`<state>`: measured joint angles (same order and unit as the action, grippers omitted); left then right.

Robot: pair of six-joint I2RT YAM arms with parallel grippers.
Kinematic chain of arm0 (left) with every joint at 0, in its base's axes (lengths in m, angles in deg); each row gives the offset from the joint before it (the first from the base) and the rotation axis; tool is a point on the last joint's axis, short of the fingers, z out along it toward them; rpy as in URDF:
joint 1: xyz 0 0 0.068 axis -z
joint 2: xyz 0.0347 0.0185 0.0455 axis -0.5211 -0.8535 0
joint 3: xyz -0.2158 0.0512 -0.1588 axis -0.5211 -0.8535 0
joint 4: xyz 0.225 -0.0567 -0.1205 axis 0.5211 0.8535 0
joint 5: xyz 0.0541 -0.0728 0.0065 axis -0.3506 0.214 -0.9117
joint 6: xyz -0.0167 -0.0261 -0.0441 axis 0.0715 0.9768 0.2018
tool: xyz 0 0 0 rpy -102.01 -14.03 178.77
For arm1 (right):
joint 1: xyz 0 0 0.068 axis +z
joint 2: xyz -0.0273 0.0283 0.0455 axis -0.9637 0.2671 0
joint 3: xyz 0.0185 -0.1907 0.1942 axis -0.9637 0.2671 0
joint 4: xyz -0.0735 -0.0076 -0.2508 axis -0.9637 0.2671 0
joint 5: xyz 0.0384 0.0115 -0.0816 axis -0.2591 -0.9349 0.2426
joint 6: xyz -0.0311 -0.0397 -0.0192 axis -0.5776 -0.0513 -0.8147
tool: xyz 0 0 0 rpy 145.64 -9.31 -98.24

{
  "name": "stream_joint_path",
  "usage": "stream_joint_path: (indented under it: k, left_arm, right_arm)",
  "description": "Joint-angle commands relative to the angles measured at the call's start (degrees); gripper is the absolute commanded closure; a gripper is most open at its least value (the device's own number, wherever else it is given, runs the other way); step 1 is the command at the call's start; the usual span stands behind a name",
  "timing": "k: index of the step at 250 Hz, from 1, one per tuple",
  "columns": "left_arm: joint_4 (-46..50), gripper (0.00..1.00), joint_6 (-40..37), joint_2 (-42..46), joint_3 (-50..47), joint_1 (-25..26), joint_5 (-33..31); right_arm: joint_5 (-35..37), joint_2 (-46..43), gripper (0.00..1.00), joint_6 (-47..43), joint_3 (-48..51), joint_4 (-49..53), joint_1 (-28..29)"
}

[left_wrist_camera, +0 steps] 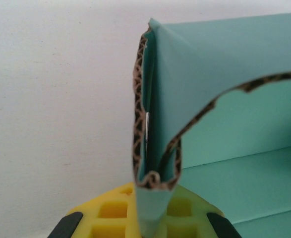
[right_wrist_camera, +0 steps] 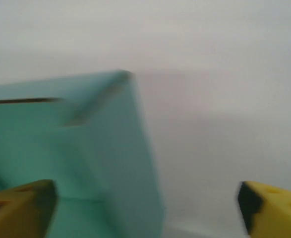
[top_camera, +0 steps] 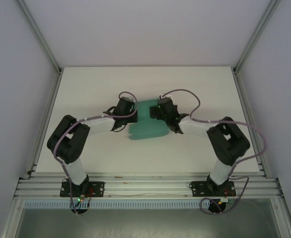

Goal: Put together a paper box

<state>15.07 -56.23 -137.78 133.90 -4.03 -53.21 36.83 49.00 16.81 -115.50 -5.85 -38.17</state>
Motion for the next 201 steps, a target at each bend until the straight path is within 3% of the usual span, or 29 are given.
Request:
stream_joint_path:
  k: [1, 27, 58, 88, 123, 150, 201]
  left_arm:
    - [0.96, 1.0, -1.32, 1.12, 0.92, -0.12, -1.36]
    - [1.1, 1.0, -3.7, 2.14, 1.34, -0.16, -0.89]
    - [1.93, 1.0, -11.11, 4.28, 2.03, -0.72, 3.94]
    - [11.87, 1.0, -26.51, 5.65, 6.29, -2.23, 18.25]
    - [28.95, 1.0, -46.41, 7.73, 11.2, -0.99, 23.5]
    - [40.82, 1.0, -56.5, 7.78, 14.77, 0.52, 22.49]
    - [50.88, 1.0, -57.19, 1.83, 22.18, 2.61, 12.58]
  right_arm:
    - [-9.01, -7.28, 0.0, -2.97, 2.82, -7.6, 0.24]
    - [-8.27, -13.95, 0.0, -2.41, 6.37, -9.16, 0.15]
    - [-1.05, -21.62, 0.0, 0.13, 9.25, -6.48, 0.06]
    - [5.97, -26.94, 0.0, -0.65, 10.94, -0.88, -0.19]
    - [10.83, -31.49, 0.0, -0.5, 14.51, 2.7, -0.62]
    - [11.86, -35.46, 0.0, 0.88, 16.61, 6.55, -1.3]
    - [13.33, -40.99, 0.0, 1.66, 19.08, 12.23, -2.35]
